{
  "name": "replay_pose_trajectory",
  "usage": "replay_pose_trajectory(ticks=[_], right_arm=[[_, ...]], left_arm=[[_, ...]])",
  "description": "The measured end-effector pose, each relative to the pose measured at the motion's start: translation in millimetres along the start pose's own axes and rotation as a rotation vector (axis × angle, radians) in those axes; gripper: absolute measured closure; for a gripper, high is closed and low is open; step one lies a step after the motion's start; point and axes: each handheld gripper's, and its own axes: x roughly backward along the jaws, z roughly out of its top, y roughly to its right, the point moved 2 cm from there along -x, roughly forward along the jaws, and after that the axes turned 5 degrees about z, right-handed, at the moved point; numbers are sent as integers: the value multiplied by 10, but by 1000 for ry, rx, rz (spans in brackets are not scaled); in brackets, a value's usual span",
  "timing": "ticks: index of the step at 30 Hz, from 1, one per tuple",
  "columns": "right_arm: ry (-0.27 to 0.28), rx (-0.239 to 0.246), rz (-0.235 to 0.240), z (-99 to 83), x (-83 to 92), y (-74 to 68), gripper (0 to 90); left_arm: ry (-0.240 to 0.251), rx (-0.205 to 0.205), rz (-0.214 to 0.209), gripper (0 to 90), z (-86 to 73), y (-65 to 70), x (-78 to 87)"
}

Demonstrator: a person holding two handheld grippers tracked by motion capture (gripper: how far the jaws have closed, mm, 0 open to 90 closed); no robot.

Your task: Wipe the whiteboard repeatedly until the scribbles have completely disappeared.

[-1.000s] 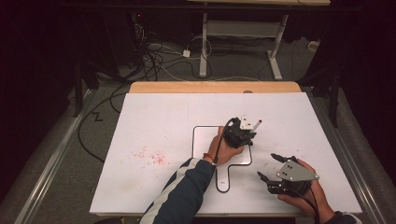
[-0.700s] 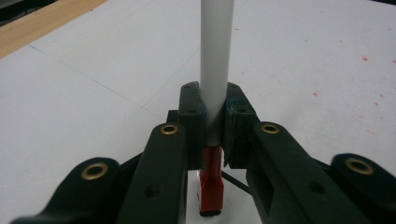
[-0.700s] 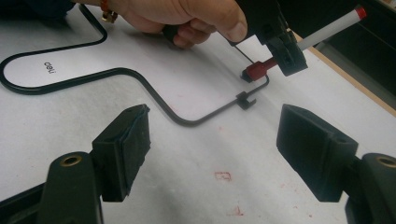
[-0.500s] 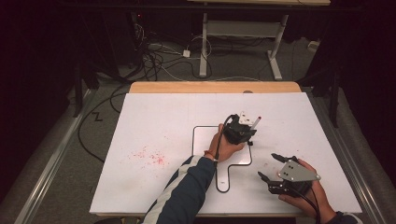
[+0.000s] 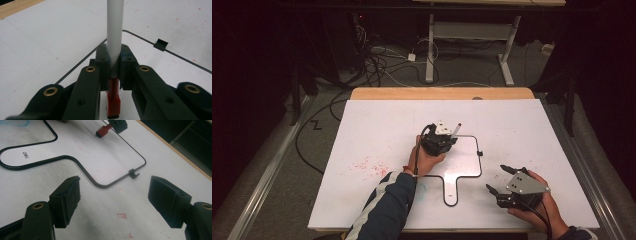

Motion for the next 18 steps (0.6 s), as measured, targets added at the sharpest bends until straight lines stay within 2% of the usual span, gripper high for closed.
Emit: replay_pose_trajectory(ticks=[2, 7, 10, 14, 18], right_arm=[[3, 2, 0, 5, 2, -6, 266], [1, 0, 9, -6, -6, 2, 266], [4, -5, 9, -19, 1, 17, 266], [6, -4, 4, -20, 23, 18, 266], [4, -13, -2, -31, 32, 38, 266]], left_arm=[[-1, -19, -17, 787, 61, 83, -77], [8, -28, -78, 787, 223, 321, -288], [8, -55, -101, 787, 288, 476, -377], [3, -60, -114, 787, 313, 517, -403], [21, -40, -133, 787, 285, 471, -297]])
